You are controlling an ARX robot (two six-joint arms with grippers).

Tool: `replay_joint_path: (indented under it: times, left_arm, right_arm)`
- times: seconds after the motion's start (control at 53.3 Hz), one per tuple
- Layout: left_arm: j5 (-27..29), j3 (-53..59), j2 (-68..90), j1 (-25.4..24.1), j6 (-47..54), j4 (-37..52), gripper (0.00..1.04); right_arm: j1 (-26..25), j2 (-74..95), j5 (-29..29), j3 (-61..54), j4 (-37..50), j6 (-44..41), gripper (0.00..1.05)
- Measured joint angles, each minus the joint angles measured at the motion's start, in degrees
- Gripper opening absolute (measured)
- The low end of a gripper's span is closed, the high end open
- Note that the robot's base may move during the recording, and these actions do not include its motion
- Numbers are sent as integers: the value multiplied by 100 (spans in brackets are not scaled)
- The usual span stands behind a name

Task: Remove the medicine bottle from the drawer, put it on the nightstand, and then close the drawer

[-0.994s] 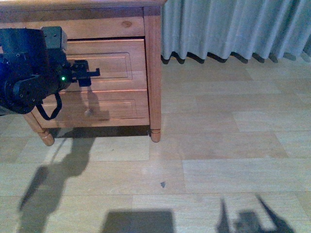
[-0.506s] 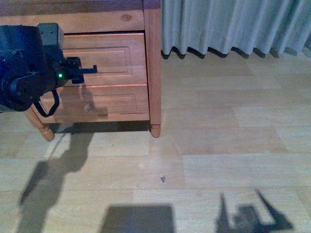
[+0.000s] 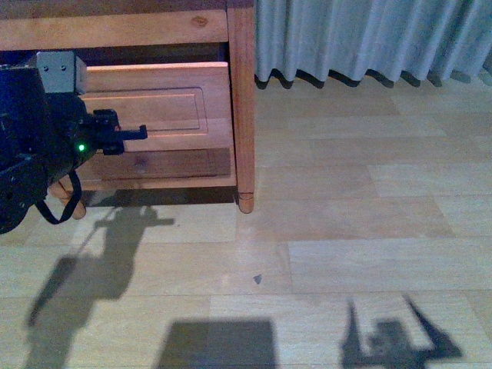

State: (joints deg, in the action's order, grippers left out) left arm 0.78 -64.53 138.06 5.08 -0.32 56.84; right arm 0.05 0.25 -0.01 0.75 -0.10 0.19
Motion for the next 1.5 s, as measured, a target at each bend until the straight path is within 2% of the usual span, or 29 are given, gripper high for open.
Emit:
replay_joint_path:
  times: [0.469, 0.657, 0.9, 1.163, 1.369, 1.407, 1.501]
  left_arm:
    - [223, 2634, -693, 177, -195, 1716, 23]
    - [227, 3226, -750, 201, -256, 2184, 23]
    - [334, 3432, -820, 236, -310, 2371, 23]
    - [348, 3464, -820, 249, -354, 2334, 63]
    - [304, 4052, -1255, 251, -404, 2159, 97]
    - [256, 4122, -1379, 214, -404, 2107, 100]
    - [197, 4336, -1810, 59, -393, 1884, 98]
  right_arm:
    - [0, 0, 0, 0, 0, 0, 98]
    - [0, 0, 0, 0, 0, 0, 98]
    - [0, 0, 0, 0, 0, 0, 98]
    - [0, 0, 0, 0, 0, 0, 98]
    - [0, 0, 0, 0, 0, 0, 98]
    - [0, 0, 0, 0, 0, 0, 98]
    - [0, 0, 0, 0, 0, 0, 98]
